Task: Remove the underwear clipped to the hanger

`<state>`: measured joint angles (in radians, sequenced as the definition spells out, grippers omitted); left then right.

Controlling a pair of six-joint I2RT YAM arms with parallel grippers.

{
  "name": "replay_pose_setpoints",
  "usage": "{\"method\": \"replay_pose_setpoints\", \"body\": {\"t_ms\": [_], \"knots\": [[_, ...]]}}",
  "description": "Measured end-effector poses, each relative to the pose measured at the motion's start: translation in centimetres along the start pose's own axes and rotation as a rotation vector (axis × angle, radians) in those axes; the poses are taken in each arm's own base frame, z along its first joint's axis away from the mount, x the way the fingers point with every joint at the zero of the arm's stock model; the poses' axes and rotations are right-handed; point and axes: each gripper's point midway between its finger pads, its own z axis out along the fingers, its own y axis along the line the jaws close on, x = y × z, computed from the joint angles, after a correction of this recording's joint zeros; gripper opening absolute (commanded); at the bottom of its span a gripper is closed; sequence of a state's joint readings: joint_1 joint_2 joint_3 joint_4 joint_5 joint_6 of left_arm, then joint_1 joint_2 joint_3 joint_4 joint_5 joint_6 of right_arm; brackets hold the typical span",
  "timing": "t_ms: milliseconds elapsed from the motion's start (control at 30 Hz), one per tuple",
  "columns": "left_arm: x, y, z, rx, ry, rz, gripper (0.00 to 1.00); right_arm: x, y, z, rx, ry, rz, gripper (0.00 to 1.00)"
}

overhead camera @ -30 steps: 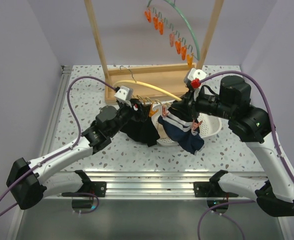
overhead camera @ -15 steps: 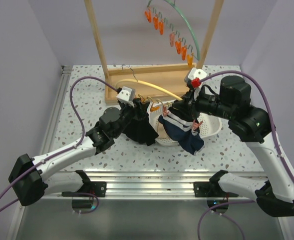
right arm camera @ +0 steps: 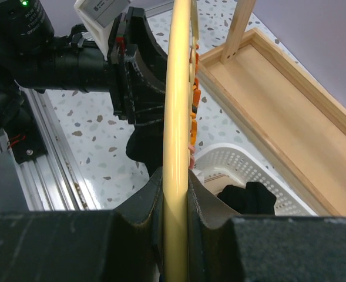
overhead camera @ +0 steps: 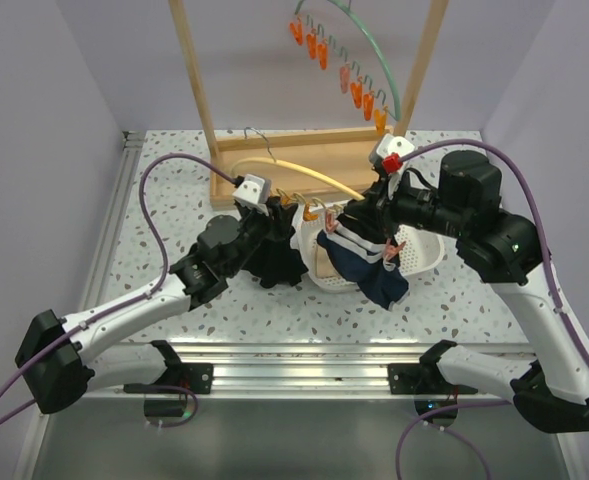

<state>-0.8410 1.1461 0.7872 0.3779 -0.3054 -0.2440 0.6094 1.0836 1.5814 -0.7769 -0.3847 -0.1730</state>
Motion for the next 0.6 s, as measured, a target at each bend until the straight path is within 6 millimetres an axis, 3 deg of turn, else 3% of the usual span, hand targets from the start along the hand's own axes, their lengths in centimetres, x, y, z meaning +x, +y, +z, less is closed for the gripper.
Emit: {"method": "replay_pose_setpoints", "body": {"t_ms": [167,400,600], "knots": [[-0.7,-0.3,-0.6,0.016,-0.01,-0.001,0.71,-0.4,-0.2,0.6,0.001,-0.013,0.018,0.0],[-1.5,0.0,-1.4,0.014,-0.02,0.028,0.73,-0.9,-0.3,1.1,0.003,-0.034,0.063,0.0],[-0.4,0.3,-1.7,0.016,0.002,0.084,0.73,-0.6,-0.2,1.5,0.002,-0.024,0.104,0.0]]}}
